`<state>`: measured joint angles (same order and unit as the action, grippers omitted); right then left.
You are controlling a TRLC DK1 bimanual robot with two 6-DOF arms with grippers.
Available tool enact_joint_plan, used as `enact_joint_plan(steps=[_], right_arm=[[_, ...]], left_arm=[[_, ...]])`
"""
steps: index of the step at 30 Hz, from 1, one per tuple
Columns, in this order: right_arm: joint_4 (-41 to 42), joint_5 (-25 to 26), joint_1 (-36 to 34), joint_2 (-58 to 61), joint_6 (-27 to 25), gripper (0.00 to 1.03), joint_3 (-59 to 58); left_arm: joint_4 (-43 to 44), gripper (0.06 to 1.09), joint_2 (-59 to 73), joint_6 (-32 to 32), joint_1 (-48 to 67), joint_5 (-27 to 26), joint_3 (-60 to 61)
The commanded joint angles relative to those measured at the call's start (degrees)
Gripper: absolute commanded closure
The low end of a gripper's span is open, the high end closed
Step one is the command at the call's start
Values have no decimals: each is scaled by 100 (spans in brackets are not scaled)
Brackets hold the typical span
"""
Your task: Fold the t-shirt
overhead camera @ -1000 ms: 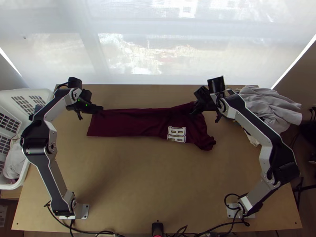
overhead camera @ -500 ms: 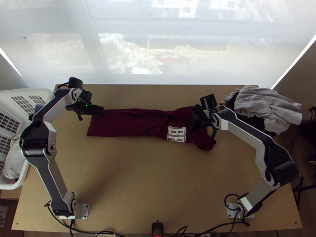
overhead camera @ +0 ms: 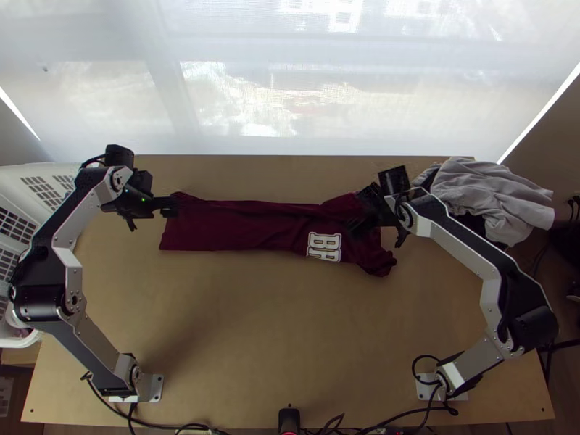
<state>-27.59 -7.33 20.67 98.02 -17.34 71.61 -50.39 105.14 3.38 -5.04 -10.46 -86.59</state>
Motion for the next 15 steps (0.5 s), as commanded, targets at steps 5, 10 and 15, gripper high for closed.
enact_joint_plan(steps=[5, 10, 15], right_arm=[[-510, 4, 377, -230, 425, 5, 1109], [-510, 4, 500, 77, 451, 5, 1004], [-457, 4, 553, 235, 407, 5, 793]], left_arm=[[73, 12, -108, -48, 29, 0, 502], [258, 12, 182, -65, 91, 26, 546], [416, 12, 411, -65, 126, 79, 511]])
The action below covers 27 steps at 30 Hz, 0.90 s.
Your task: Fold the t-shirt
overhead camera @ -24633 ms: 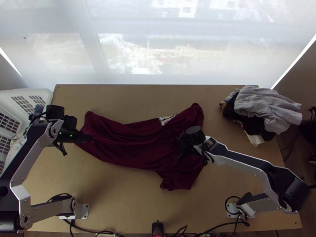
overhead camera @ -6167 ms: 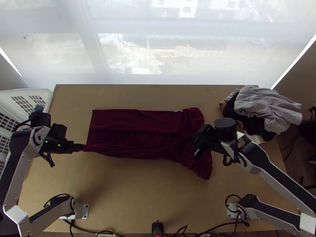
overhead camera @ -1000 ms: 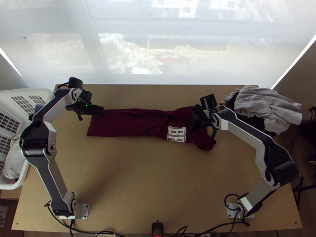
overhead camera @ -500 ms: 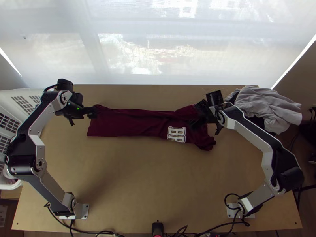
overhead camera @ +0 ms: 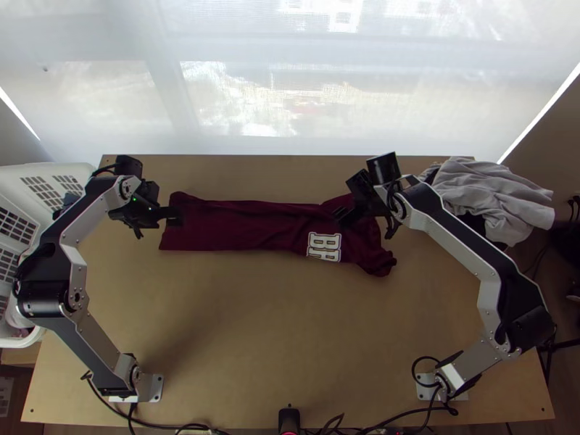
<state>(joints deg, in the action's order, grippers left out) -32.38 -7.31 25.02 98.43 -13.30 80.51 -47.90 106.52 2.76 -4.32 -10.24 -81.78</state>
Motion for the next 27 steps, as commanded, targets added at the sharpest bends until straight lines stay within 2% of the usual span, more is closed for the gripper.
enact_joint_plan(steps=[1, 13, 19, 27], right_arm=[[65, 2, 118, 211, -6, 5, -141], [487, 10, 109, 475, -76, 5, -765], [557, 19, 47, 484, -103, 5, -897], [742, 46, 47, 510, -103, 5, -1213]], left_arm=[[184, 12, 308, -4, 54, 66, 22], [255, 13, 589, -83, 203, 66, -110], [97, 34, 686, -109, 291, -75, -198], [-246, 71, 668, -215, 528, -874, -374]])
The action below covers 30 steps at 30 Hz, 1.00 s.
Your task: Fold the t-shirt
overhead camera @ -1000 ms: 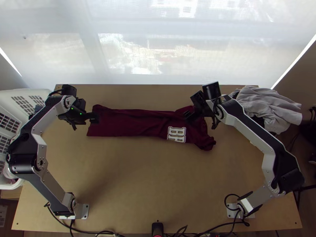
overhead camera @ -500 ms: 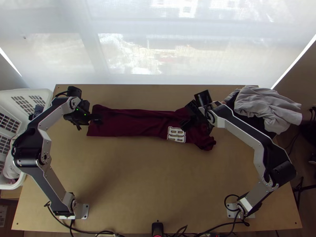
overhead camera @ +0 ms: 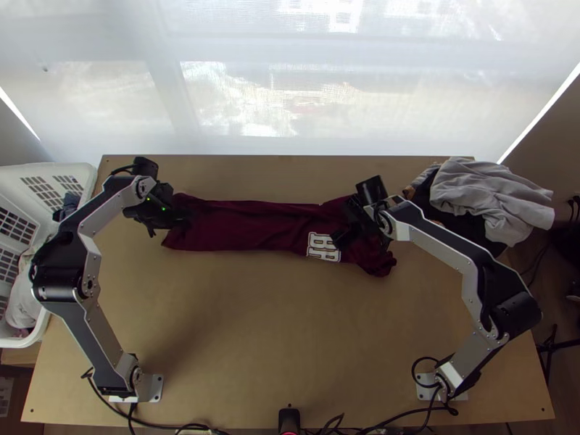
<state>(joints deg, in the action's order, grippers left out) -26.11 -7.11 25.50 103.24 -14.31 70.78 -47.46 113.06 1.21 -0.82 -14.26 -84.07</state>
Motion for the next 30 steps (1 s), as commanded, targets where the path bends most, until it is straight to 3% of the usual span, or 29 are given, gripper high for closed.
enact_joint_plan(steps=[1, 4, 7, 9, 30], right_arm=[[115, 26, -1, 29, -2, 5, -267], [132, 26, -10, 29, -2, 5, -293], [141, 35, -18, 29, -2, 5, -302], [159, 35, -18, 38, -2, 5, -320], [343, 175, 8, 434, 24, 5, -425]], left_arm=[[-325, 73, -3, -60, 223, -551, -171], [-474, 82, -56, -60, 302, -754, -268], [-554, 100, -117, -77, 328, -789, -435], [-615, 105, -170, -95, 328, -806, -584], [-1274, 105, -381, -25, 706, -1070, -2263]])
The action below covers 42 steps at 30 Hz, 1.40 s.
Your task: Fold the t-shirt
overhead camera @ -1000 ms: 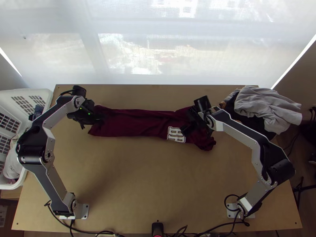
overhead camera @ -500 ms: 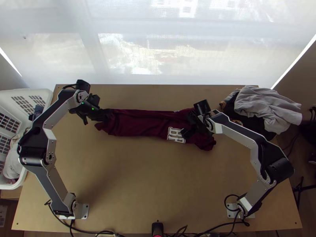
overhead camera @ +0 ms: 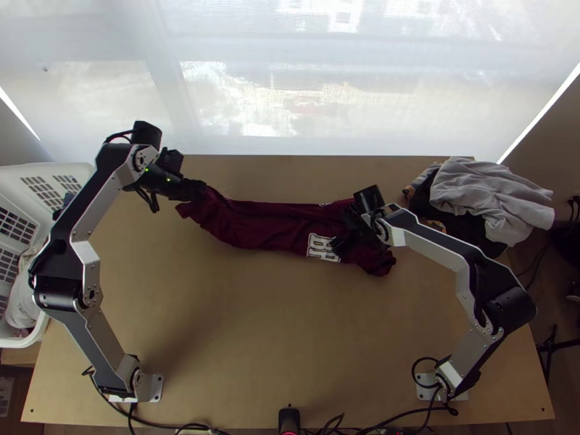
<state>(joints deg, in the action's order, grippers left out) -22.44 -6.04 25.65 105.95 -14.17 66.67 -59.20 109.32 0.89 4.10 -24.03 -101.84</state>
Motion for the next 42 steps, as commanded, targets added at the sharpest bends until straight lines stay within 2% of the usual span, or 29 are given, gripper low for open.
enact_joint_plan(steps=[1, 15, 21, 36, 42], right_arm=[[-24, 86, -7, 180, 11, 5, 3], [-24, 182, 28, 251, 73, 5, 91], [-156, 191, 63, -136, 73, 5, 250], [-1439, 68, -42, -1578, 20, 5, 891], [-1738, 68, -473, -2114, -15, 5, 1032]], left_arm=[[-127, 105, 19, 8, 249, -93, -582], [-153, 105, 55, 43, 970, -304, -1593], [-171, 105, 230, 43, 1313, -357, -1927], [-39, 105, 775, 26, 2069, -409, -2577], [242, 105, 925, -9, 2455, -444, -2657]])
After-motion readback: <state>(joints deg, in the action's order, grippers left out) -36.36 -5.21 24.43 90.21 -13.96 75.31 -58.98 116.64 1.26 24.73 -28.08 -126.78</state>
